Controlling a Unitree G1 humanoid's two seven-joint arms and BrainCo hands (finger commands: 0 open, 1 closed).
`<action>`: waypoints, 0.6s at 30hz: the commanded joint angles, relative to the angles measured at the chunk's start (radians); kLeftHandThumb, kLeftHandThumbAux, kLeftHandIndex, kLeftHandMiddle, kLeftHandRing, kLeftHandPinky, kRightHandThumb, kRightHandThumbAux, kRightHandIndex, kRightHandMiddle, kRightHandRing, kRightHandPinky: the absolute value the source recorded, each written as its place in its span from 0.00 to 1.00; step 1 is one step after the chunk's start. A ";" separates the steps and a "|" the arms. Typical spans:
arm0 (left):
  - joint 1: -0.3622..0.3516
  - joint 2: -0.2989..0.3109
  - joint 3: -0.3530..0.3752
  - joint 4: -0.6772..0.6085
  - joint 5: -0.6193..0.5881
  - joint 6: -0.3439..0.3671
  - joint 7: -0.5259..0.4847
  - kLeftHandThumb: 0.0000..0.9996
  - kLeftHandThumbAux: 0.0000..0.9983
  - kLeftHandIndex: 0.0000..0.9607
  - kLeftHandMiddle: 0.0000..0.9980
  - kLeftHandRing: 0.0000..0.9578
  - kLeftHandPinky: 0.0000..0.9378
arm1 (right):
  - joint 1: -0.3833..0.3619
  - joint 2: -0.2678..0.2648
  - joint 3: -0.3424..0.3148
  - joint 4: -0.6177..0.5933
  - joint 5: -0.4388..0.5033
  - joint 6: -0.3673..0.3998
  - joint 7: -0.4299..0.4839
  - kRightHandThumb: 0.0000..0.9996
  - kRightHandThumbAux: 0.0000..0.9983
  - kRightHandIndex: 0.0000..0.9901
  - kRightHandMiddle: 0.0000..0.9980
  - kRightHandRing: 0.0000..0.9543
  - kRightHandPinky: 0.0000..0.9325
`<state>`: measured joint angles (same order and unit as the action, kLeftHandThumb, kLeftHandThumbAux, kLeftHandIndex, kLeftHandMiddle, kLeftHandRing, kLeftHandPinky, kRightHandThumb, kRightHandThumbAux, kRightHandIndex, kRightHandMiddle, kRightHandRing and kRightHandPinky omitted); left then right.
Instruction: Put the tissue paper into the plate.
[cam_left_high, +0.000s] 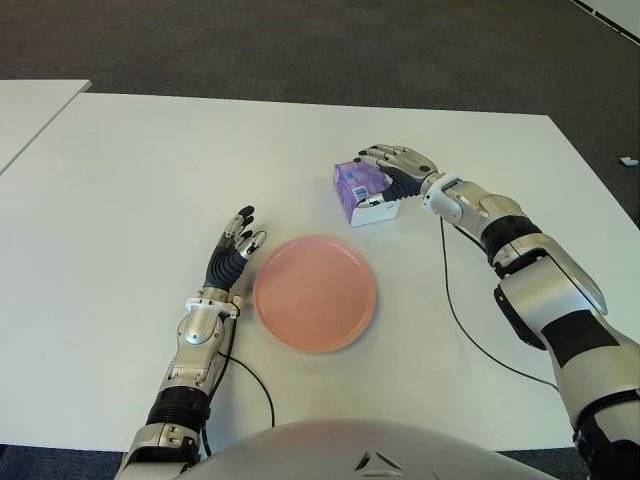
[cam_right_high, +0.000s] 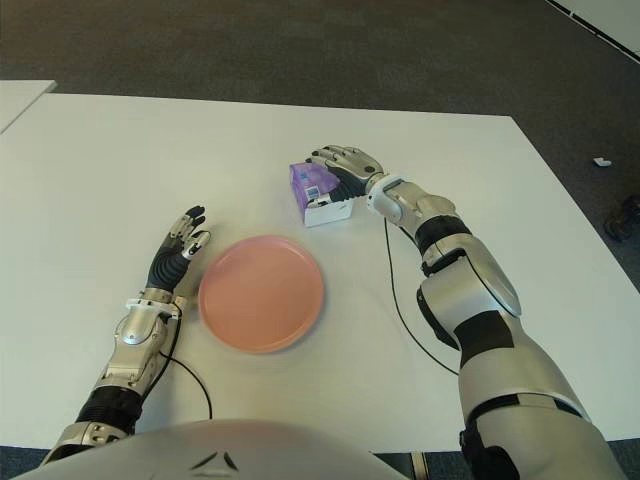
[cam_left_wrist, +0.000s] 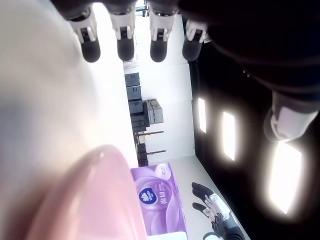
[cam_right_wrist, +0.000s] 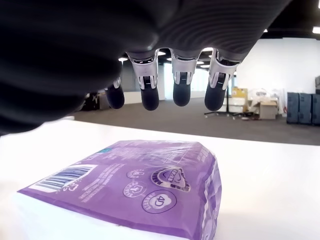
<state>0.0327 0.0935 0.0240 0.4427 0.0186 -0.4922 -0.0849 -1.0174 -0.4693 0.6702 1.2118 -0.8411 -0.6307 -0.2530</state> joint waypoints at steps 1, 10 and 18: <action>0.045 -0.007 -0.006 0.055 0.010 0.046 0.006 0.00 0.41 0.00 0.00 0.00 0.00 | 0.021 -0.008 0.024 -0.003 -0.029 -0.011 0.000 0.37 0.30 0.01 0.00 0.00 0.00; 0.040 -0.013 0.000 0.071 0.000 0.026 0.007 0.00 0.40 0.00 0.00 0.00 0.00 | 0.020 -0.001 0.039 0.021 -0.040 0.012 0.012 0.37 0.33 0.02 0.00 0.00 0.00; 0.042 -0.002 -0.001 0.082 0.018 0.046 0.018 0.00 0.39 0.00 0.00 0.00 0.00 | 0.014 0.001 0.024 0.055 -0.022 0.045 0.047 0.36 0.35 0.02 0.00 0.00 0.00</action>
<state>0.0296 0.0956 0.0251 0.4538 0.0220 -0.5060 -0.0796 -1.0171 -0.4694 0.6961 1.2514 -0.8642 -0.6008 -0.2235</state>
